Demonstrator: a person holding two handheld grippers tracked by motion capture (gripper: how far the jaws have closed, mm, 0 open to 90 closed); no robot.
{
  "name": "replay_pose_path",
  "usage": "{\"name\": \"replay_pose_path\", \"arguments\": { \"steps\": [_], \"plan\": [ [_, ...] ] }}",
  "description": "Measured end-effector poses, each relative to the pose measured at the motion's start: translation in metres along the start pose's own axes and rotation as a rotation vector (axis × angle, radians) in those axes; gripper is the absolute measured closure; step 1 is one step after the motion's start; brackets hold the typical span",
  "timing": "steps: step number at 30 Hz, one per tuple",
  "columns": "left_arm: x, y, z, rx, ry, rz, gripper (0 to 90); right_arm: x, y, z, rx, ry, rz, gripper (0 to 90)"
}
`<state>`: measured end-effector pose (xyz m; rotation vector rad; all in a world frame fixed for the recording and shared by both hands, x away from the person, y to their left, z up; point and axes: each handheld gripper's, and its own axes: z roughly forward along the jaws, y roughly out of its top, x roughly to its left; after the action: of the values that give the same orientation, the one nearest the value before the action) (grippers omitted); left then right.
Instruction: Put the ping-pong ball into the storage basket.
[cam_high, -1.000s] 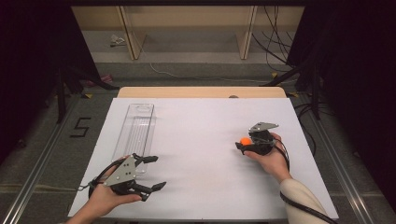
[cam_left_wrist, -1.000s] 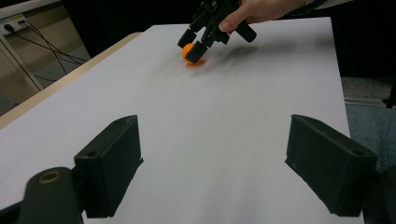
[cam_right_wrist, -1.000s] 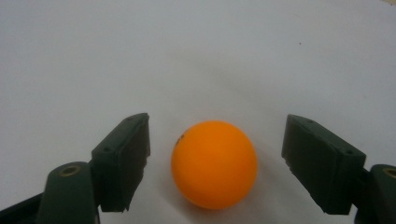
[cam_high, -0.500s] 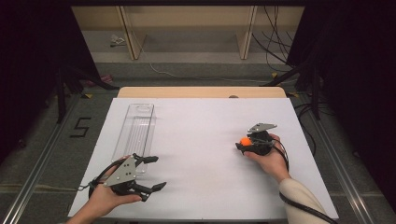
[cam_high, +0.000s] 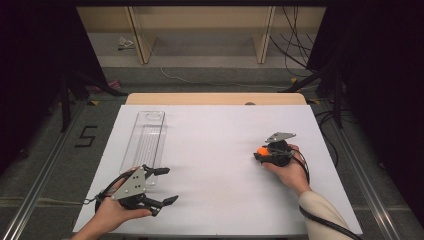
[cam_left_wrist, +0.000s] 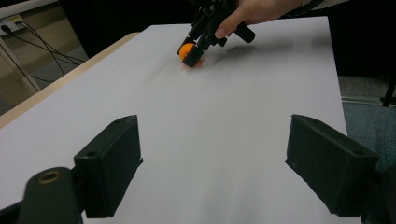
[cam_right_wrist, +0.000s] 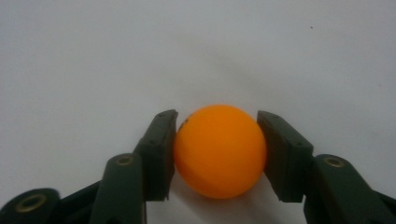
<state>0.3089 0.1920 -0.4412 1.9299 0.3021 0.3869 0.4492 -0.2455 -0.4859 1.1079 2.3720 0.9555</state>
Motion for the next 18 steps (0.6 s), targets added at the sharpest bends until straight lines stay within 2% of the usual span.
{"name": "replay_pose_path", "arguments": {
  "steps": [8,18],
  "plan": [
    [0.0001,-0.0001,-0.0001,-0.002,0.001,-0.003,17.4,0.0005,0.0013,-0.0011,-0.004,0.000,-0.001,51.1],
    [-0.0002,0.0001,-0.0002,-0.002,-0.001,0.001,17.5,0.0015,0.0068,-0.0073,-0.040,-0.003,0.005,51.1]
  ]
}}
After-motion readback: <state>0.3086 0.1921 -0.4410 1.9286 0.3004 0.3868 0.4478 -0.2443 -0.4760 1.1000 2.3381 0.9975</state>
